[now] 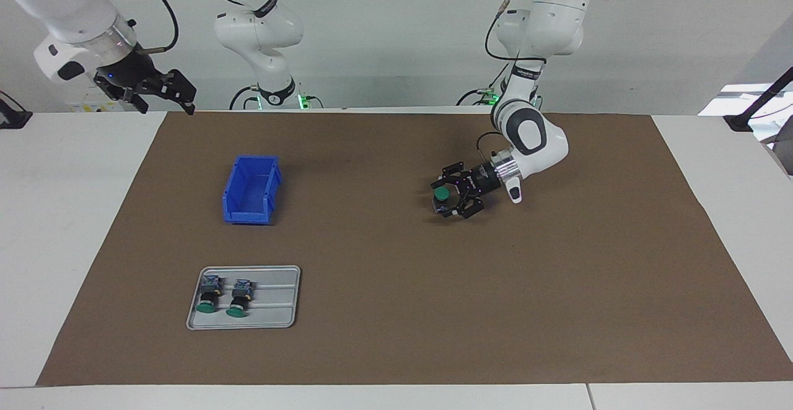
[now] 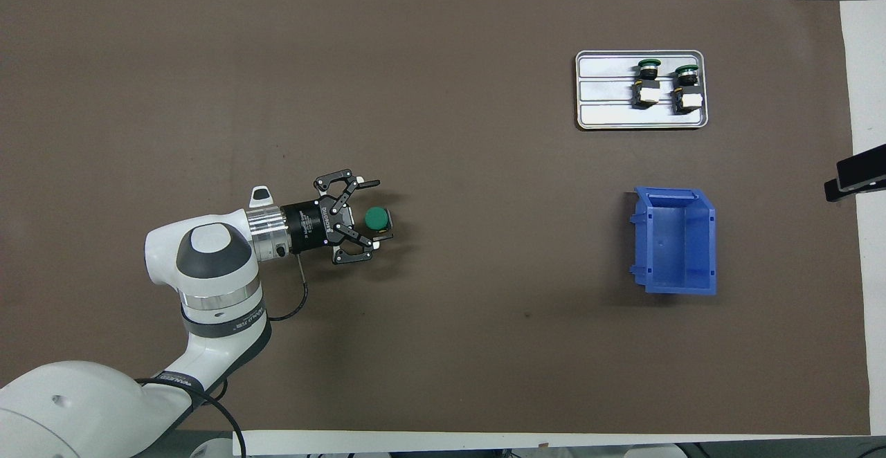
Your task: Place and press button with both arms
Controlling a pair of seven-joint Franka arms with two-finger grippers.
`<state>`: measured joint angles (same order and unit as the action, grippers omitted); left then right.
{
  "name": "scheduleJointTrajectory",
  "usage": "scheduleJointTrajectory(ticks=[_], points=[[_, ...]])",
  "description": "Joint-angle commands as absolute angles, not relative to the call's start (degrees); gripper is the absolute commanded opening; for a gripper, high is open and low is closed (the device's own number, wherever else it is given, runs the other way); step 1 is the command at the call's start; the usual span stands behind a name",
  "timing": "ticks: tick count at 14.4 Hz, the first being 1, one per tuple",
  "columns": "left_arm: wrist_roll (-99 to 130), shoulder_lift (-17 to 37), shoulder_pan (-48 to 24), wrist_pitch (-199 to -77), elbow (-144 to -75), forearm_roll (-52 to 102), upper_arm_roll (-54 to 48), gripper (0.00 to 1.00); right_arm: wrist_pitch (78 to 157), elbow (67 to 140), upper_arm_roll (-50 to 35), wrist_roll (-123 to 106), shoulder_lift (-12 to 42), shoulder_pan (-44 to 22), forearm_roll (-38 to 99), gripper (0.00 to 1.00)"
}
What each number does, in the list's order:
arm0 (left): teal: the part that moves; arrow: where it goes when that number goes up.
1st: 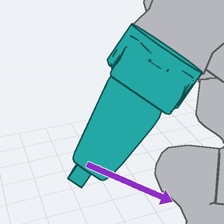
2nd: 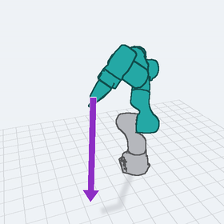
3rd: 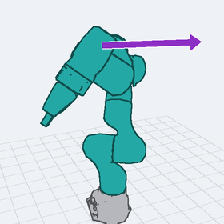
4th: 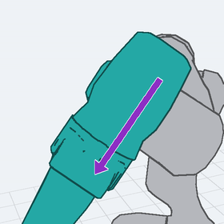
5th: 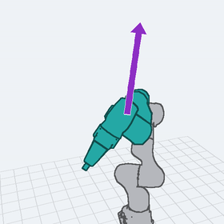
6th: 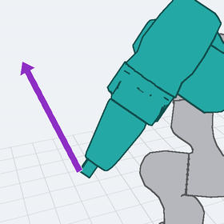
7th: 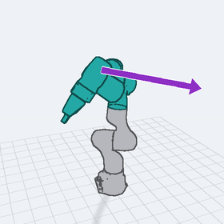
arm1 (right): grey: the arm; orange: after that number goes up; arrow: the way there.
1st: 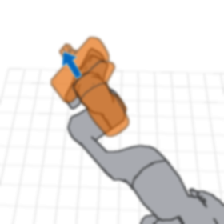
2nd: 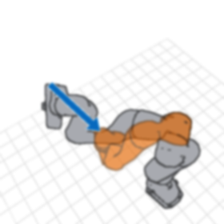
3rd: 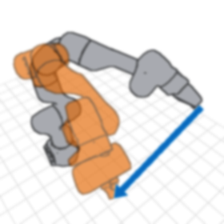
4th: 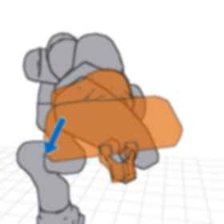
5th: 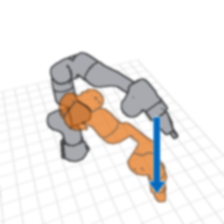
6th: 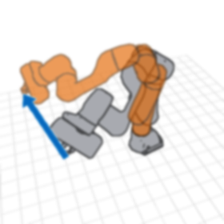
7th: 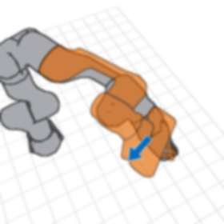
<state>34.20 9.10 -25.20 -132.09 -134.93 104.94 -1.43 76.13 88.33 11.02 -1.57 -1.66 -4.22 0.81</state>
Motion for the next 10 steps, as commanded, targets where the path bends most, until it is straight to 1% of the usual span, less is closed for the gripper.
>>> scheduleJointTrajectory(ticks=[1, 3, 5, 7, 8, 10], points=[[35.60, 5.02, -27.77, -138.84, -135.88, 105.73, -1.23, 1.00, 75.94, 89.56, 10.99, -2.02, -2.90, -4.22, 0.88, 1.00], [35.60, 3.79, -30.13, -142.10, -135.70, 105.12, -1.23, 1.00, 75.94, 89.56, 10.99, -2.02, -2.90, -4.22, 0.88, 1.00], [35.86, 2.03, -30.76, -145.27, -135.88, 105.03, -1.41, 1.00, 75.85, 89.56, 10.99, -2.02, -2.90, -4.22, 0.88, 1.00], [35.86, 0.53, -33.39, -151.14, -135.70, 105.03, -1.32, 1.00, 75.94, 89.56, 10.99, -2.02, -2.90, -4.22, 0.88, 1.00], [35.77, 0.53, -34.09, -152.30, -135.62, 104.07, -1.32, 1.00, 75.94, 89.56, 10.99, -2.02, -2.90, -4.22, 0.88, 1.00], [35.95, 0.44, -34.10, -152.14, -135.09, 97.50, -1.32, 1.00, 75.94, 89.56, 10.99, -2.02, -2.90, -4.22, 0.88, 1.00]])
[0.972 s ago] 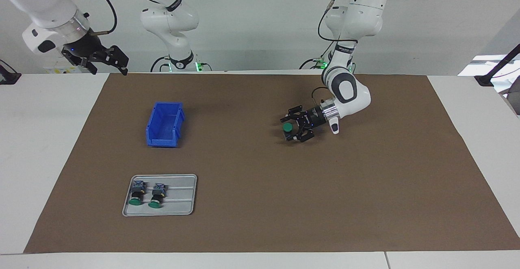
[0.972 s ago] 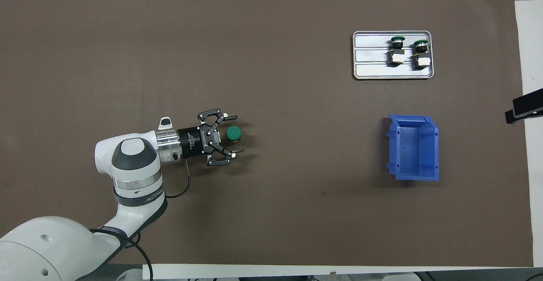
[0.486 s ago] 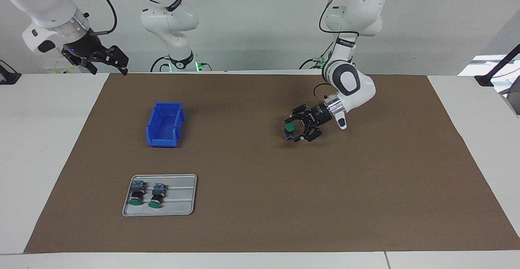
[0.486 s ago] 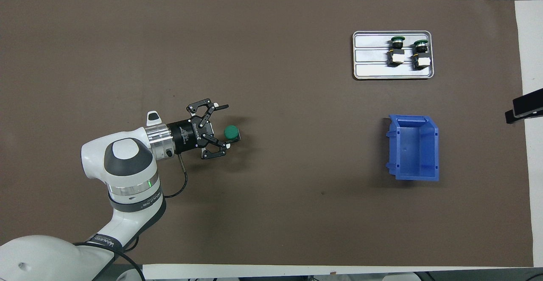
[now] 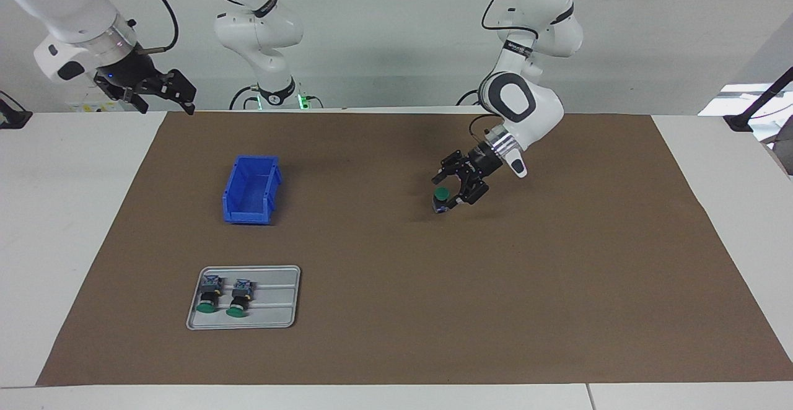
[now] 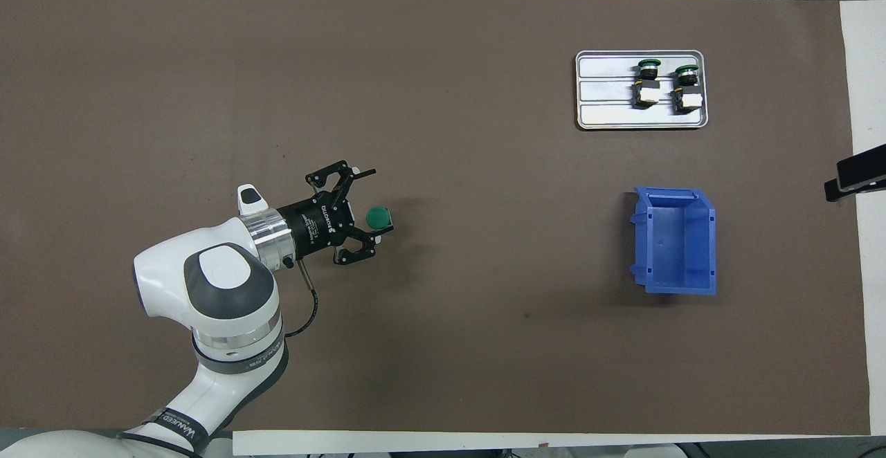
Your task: Place and press button with both arms
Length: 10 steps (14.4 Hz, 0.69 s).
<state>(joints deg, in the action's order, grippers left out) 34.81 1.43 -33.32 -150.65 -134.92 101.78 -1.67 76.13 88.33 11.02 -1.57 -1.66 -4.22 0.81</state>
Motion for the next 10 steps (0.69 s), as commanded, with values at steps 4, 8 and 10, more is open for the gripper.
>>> scheduleJointTrajectory(ticks=[4, 8, 10], points=[[36.30, -2.10, -33.40, -151.08, -135.70, 90.80, -1.23, 1.00, 75.85, 89.56, 10.99, -2.02, -2.90, -4.22, 0.88, 1.00], [38.05, -2.02, -33.22, -149.43, -135.35, 83.44, -1.14, 1.00, 75.94, 89.56, 10.99, -2.02, -2.90, -4.22, 0.88, 1.00], [39.72, -2.20, -30.77, -145.39, -135.35, 75.37, -0.97, 1.00, 75.94, 89.56, 10.99, -2.02, -2.90, -4.22, 0.88, 1.00]])
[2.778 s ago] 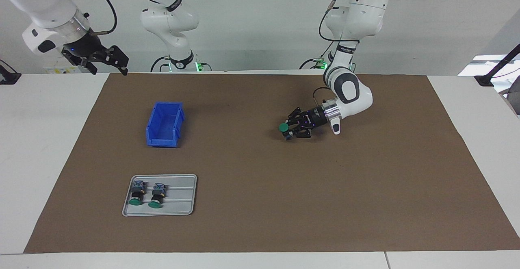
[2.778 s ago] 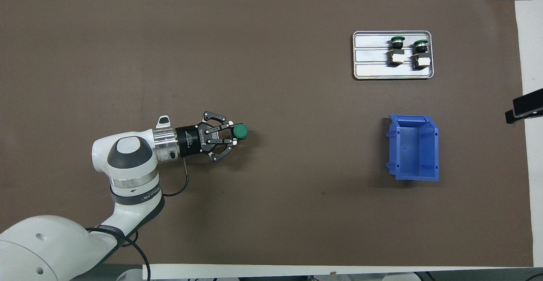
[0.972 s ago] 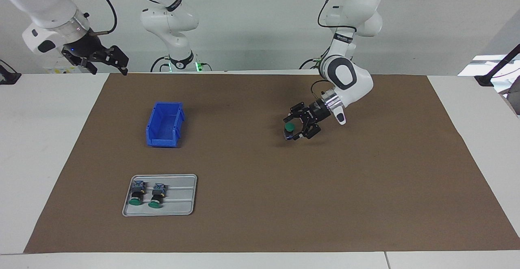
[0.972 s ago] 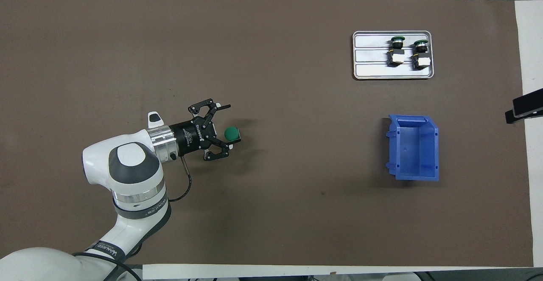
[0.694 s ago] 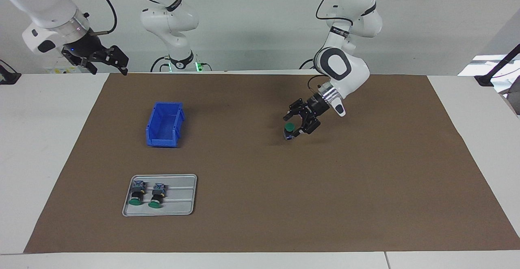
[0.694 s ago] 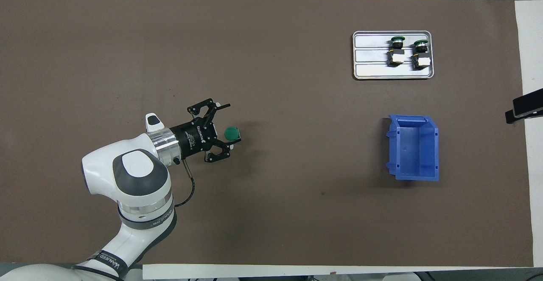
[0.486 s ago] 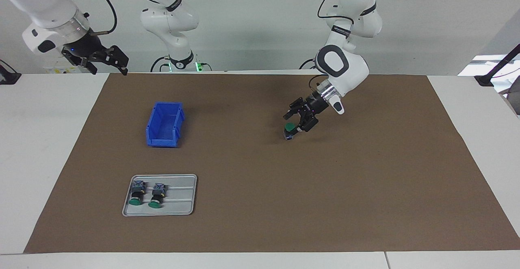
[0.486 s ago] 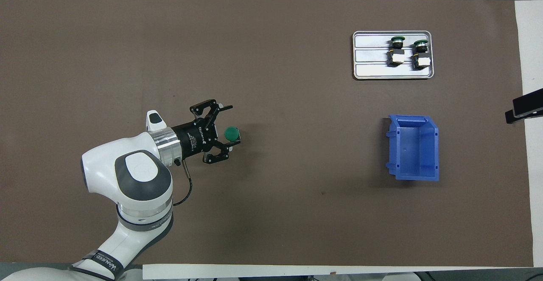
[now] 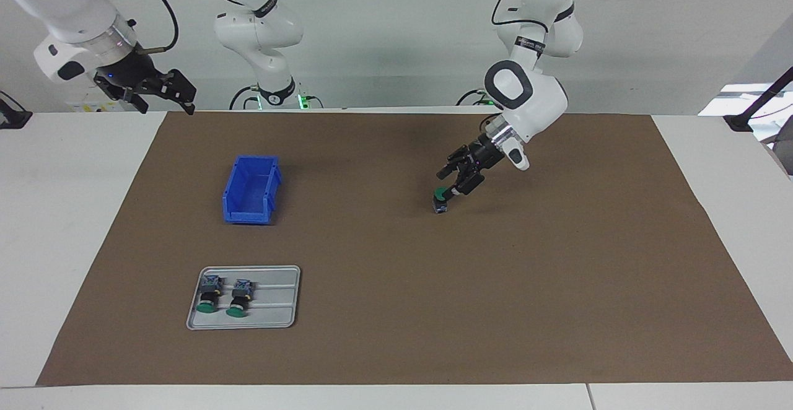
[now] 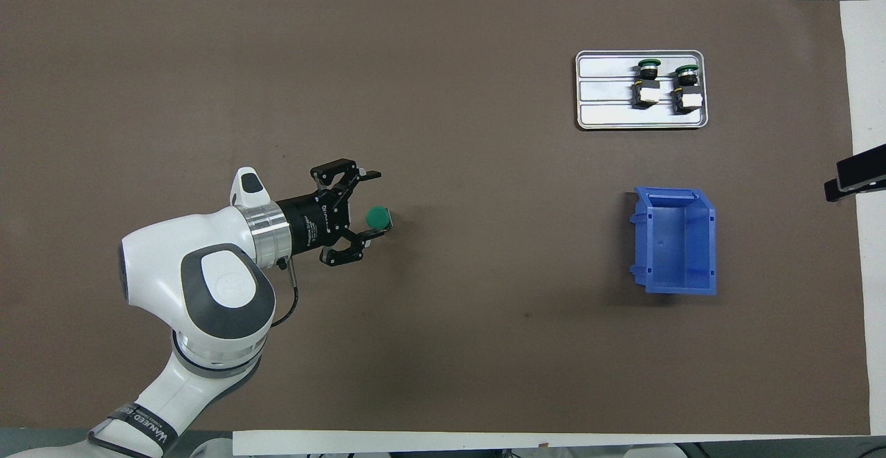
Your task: Place and press button with both arms
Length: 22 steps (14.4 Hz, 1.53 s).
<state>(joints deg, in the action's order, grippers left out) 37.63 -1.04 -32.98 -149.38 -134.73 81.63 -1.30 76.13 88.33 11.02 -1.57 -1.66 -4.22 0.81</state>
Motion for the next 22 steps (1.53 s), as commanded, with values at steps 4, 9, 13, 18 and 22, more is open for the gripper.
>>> scheduleJointTrajectory(ticks=[4, 9, 13, 18, 22], points=[[51.29, -3.60, -26.91, -134.60, -131.59, 52.96, -0.79, 1.00, 75.94, 89.56, 10.99, -2.02, -2.90, -4.22, 0.88, 1.00], [56.34, -3.69, -26.63, -132.10, -127.53, 34.12, -1.05, 1.00, 75.85, 89.56, 11.07, -2.02, -2.90, -4.22, 0.88, 1.00], [56.25, -3.69, -28.64, -131.84, -126.57, 18.51, -1.76, 1.00, 75.85, 89.56, 10.99, -2.02, -2.90, -4.22, 0.88, 1.00], [55.63, -2.90, -31.11, -129.29, -123.05, 14.06, -1.93, 0.35, 75.85, 89.56, 10.99, -2.02, -2.90, -4.22, 0.88, 1.00], [52.65, -1.50, -32.52, -125.25, -119.72, 11.17, -2.11, 0.07, 75.94, 89.56, 10.99, -2.02, -2.90, -4.22, 0.88, 1.00]])
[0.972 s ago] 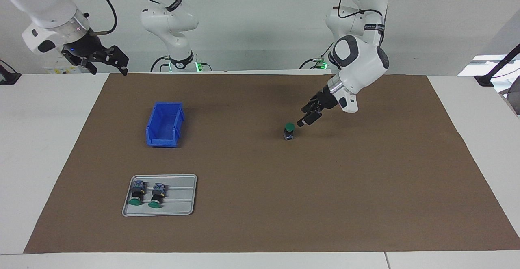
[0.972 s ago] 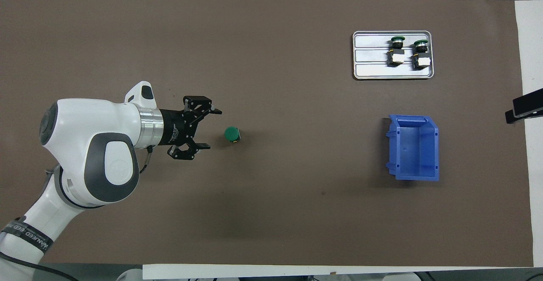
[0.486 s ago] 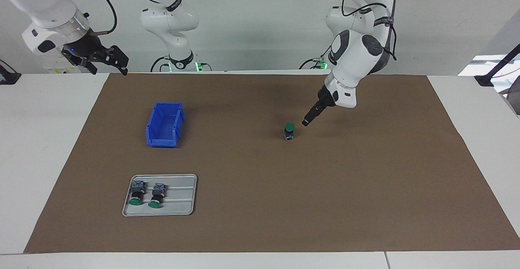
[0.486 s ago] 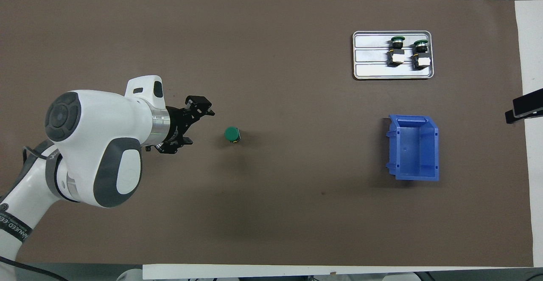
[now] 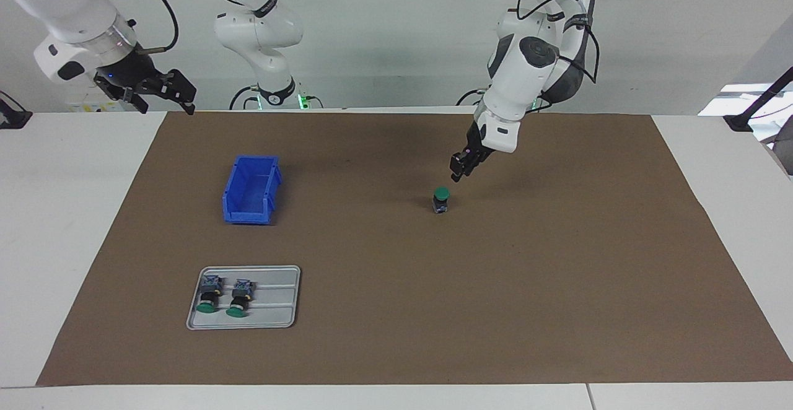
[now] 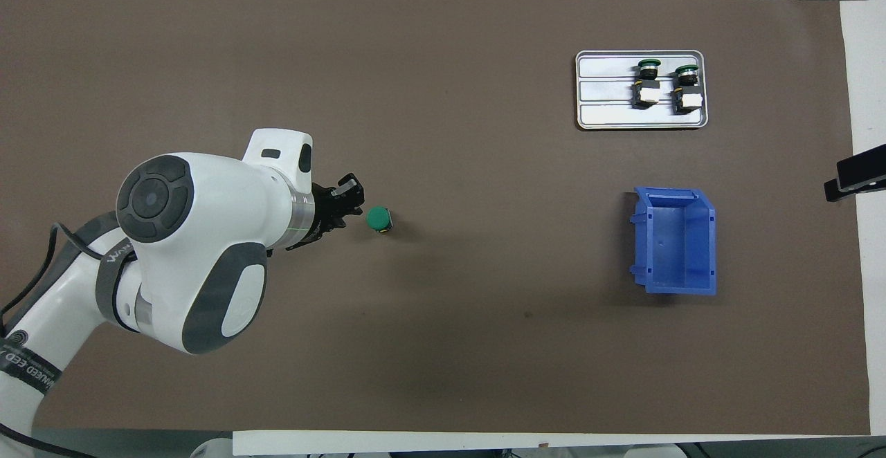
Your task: Place and press button with both arms
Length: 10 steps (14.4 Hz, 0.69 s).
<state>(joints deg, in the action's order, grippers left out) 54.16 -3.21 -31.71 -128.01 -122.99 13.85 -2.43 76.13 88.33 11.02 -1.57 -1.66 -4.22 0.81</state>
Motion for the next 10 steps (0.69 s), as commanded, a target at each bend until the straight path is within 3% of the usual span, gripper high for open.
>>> scheduleJointTrajectory(ticks=[1, 10], points=[[52.12, -0.71, -33.74, -124.90, -119.45, 10.12, -2.20, 0.05, 75.94, 89.56, 10.99, -2.02, -2.90, -4.22, 0.88, 1.00], [46.32, 4.39, -34.10, -127.26, -116.20, 9.84, -2.11, 0.00, 75.94, 89.56, 10.99, -2.02, -2.90, -4.22, 0.88, 1.00]])
